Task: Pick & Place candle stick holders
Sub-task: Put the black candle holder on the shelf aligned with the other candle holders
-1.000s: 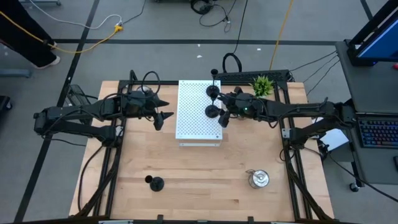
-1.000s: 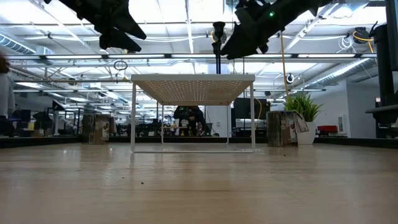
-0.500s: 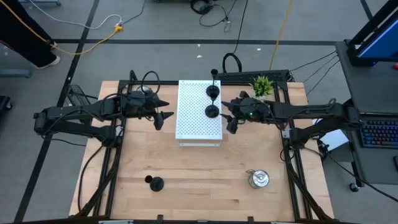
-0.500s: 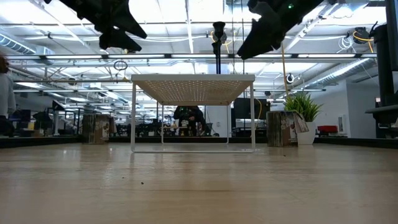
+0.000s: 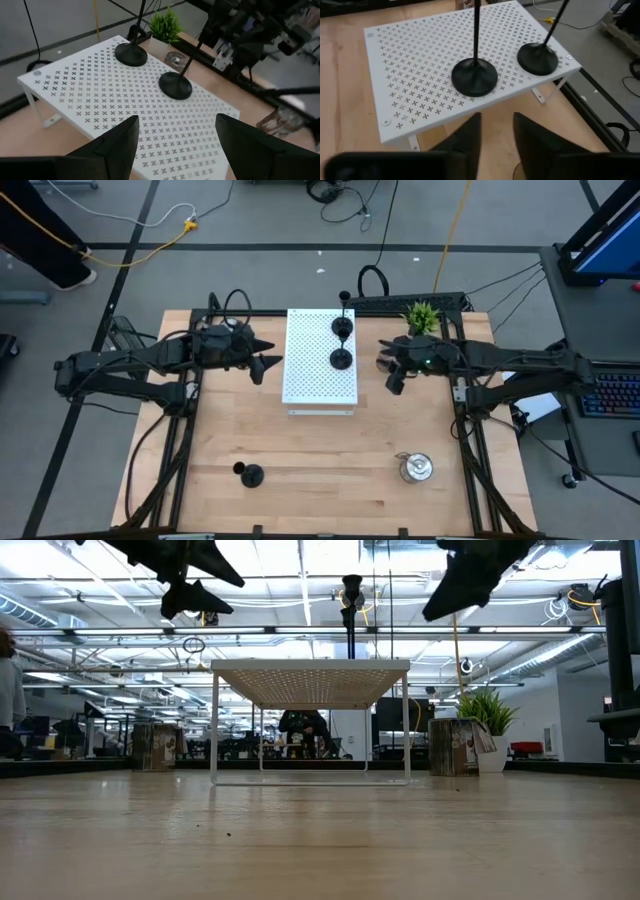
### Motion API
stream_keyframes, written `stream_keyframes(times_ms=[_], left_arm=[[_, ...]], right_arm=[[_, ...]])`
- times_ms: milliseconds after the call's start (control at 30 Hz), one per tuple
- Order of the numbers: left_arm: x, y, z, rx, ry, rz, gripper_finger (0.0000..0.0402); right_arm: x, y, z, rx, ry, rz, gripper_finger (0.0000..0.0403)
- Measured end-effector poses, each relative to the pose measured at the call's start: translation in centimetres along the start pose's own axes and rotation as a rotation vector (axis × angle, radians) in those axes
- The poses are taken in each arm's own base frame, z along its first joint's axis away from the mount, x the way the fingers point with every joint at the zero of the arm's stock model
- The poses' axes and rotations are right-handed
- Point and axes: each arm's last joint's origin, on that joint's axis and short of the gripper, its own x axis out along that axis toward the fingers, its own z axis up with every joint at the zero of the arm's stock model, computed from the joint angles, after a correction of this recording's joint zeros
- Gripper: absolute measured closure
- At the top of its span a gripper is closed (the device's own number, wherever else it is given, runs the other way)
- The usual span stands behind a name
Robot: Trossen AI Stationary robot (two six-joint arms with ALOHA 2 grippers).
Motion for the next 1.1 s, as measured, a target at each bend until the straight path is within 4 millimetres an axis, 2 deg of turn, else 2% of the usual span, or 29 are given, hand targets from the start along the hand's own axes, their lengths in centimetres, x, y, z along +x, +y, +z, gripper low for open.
stream_keyframes(times_ms=[167, 300, 533, 700, 867, 1100], left_arm=[[0.0, -0.1, 0.2, -0.097, -0.016, -0.009, 0.0131], [0.0, -0.2, 0.2, -0.099, -0.024, -0.016, 0.0131], [-0.3, -1.6, 0.0, -0.030, -0.050, -0.049, 0.0131], [-1.5, -3.3, 0.4, 0.011, -0.053, -0.009, 0.0131], [-3.2, -4.7, 0.5, 0.024, -0.009, 0.040, 0.0131], [-4.8, -5.9, -0.9, -0.035, 0.093, 0.075, 0.0131]], right_arm=[[-1.5, -0.5, -0.2, -0.003, -0.016, 0.002, 0.0393], [-2.1, -0.8, -1.0, 0.012, -0.041, 0.006, 0.0391], [-2.7, -1.5, -4.0, 0.114, -0.094, 0.021, 0.0401], [-3.2, -1.9, -5.6, 0.176, -0.225, 0.050, 0.0402], [-3.3, -2.2, -7.2, 0.223, -0.264, 0.063, 0.0402], [-3.0, -2.3, -8.4, 0.247, -0.284, 0.071, 0.0402]])
